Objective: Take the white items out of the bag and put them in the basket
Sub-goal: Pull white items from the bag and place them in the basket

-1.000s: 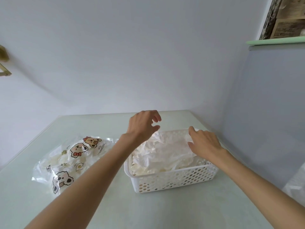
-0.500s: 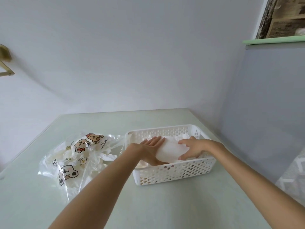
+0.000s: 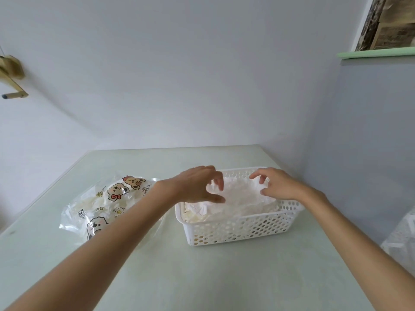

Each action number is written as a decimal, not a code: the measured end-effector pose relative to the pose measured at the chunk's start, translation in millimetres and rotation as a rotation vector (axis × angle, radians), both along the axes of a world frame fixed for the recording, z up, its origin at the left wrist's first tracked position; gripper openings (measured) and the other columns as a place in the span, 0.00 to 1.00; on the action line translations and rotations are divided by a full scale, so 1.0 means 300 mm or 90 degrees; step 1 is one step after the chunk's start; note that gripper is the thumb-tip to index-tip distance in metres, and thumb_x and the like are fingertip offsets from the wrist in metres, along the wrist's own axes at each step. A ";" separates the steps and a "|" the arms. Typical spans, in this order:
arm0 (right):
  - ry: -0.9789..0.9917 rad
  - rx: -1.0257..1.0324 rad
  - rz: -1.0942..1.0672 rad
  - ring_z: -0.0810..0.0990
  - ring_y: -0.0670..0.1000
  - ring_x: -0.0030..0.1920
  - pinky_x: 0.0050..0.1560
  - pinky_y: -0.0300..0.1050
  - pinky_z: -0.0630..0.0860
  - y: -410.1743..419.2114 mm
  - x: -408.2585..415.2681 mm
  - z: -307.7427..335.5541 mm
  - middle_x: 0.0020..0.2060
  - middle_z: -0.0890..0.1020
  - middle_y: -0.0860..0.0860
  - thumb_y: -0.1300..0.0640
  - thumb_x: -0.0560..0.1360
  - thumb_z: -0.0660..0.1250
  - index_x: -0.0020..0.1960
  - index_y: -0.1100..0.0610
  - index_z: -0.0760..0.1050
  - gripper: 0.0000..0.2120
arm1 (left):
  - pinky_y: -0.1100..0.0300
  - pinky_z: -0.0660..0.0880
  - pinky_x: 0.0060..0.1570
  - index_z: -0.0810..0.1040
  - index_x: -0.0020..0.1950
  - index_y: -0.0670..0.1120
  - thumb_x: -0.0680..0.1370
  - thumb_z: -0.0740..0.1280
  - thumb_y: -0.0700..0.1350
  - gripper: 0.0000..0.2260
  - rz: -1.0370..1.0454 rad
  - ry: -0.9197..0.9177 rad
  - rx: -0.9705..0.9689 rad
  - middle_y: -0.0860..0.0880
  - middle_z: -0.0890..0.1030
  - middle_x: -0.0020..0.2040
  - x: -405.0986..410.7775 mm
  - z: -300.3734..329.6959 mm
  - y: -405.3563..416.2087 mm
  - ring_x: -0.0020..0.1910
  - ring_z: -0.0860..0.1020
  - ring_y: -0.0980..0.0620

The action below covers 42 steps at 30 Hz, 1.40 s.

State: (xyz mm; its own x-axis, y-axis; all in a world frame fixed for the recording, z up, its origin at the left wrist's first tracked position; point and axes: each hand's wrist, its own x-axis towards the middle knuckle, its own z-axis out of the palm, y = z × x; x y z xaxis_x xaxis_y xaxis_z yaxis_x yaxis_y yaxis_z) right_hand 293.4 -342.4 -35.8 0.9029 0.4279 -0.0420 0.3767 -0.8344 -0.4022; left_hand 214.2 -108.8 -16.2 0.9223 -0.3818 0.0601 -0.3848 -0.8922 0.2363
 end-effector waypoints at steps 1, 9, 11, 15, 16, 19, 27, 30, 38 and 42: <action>0.010 -0.006 0.001 0.70 0.42 0.38 0.41 0.39 0.69 0.004 0.000 -0.013 0.52 0.72 0.49 0.67 0.73 0.63 0.66 0.49 0.71 0.24 | 0.59 0.71 0.53 0.77 0.54 0.52 0.75 0.70 0.56 0.11 0.003 0.008 0.034 0.56 0.78 0.54 -0.009 0.003 0.007 0.53 0.75 0.55; -0.045 0.203 -0.088 0.73 0.45 0.37 0.45 0.42 0.72 0.000 -0.043 -0.059 0.51 0.79 0.49 0.63 0.73 0.69 0.54 0.47 0.78 0.14 | 0.62 0.74 0.53 0.80 0.53 0.54 0.78 0.68 0.48 0.05 0.051 0.021 -0.110 0.61 0.82 0.50 -0.125 0.025 0.082 0.48 0.79 0.64; -0.083 0.290 -0.100 0.75 0.47 0.36 0.43 0.41 0.70 0.021 -0.077 -0.029 0.48 0.81 0.49 0.62 0.73 0.71 0.48 0.45 0.79 0.12 | 0.63 0.75 0.54 0.80 0.51 0.55 0.77 0.69 0.47 0.05 0.098 -0.052 -0.200 0.63 0.81 0.48 -0.201 0.052 0.167 0.46 0.78 0.67; -0.103 0.340 -0.036 0.79 0.49 0.38 0.38 0.35 0.73 0.137 -0.183 0.045 0.42 0.82 0.44 0.60 0.74 0.70 0.46 0.44 0.78 0.11 | 0.60 0.73 0.56 0.74 0.54 0.60 0.70 0.73 0.59 0.15 0.260 -0.051 -0.167 0.67 0.76 0.52 -0.332 0.029 0.355 0.52 0.75 0.66; -0.095 0.345 -0.009 0.79 0.48 0.38 0.37 0.33 0.73 0.186 -0.216 0.058 0.41 0.82 0.44 0.60 0.74 0.70 0.47 0.45 0.79 0.10 | 0.61 0.71 0.55 0.72 0.57 0.61 0.67 0.72 0.64 0.22 0.288 0.006 -0.144 0.67 0.74 0.55 -0.359 0.018 0.384 0.55 0.74 0.65; -0.057 0.326 0.092 0.79 0.46 0.37 0.40 0.34 0.74 0.348 -0.319 0.072 0.40 0.83 0.45 0.61 0.73 0.70 0.45 0.47 0.81 0.09 | 0.62 0.68 0.52 0.67 0.61 0.61 0.61 0.68 0.73 0.33 0.313 0.179 -0.057 0.65 0.70 0.60 -0.388 -0.003 0.416 0.59 0.72 0.61; -0.151 0.097 0.080 0.78 0.52 0.42 0.43 0.40 0.69 0.674 -0.458 -0.041 0.43 0.84 0.45 0.57 0.75 0.64 0.47 0.50 0.82 0.09 | 0.59 0.74 0.51 0.72 0.46 0.58 0.76 0.63 0.39 0.11 0.392 0.127 -0.125 0.53 0.81 0.53 -0.319 -0.070 0.481 0.54 0.77 0.51; -0.242 -0.020 0.043 0.78 0.56 0.44 0.50 0.44 0.67 0.718 -0.455 -0.080 0.41 0.83 0.51 0.60 0.76 0.61 0.44 0.54 0.80 0.09 | 0.61 0.74 0.47 0.72 0.39 0.53 0.73 0.64 0.34 0.14 0.388 0.032 -0.234 0.59 0.83 0.47 -0.320 -0.068 0.498 0.51 0.80 0.54; -0.311 -0.151 0.072 0.80 0.54 0.49 0.61 0.46 0.61 0.813 -0.413 -0.115 0.46 0.82 0.52 0.66 0.77 0.60 0.43 0.51 0.70 0.11 | 0.54 0.78 0.54 0.83 0.40 0.62 0.70 0.58 0.29 0.27 0.318 -0.012 -0.241 0.69 0.81 0.38 -0.342 -0.056 0.551 0.47 0.81 0.63; -0.327 -0.086 0.143 0.75 0.52 0.53 0.57 0.44 0.61 0.768 -0.436 -0.125 0.49 0.79 0.49 0.59 0.80 0.58 0.49 0.52 0.77 0.09 | 0.58 0.73 0.61 0.76 0.64 0.58 0.74 0.70 0.42 0.20 0.309 0.063 -0.277 0.63 0.77 0.62 -0.332 -0.080 0.561 0.56 0.78 0.61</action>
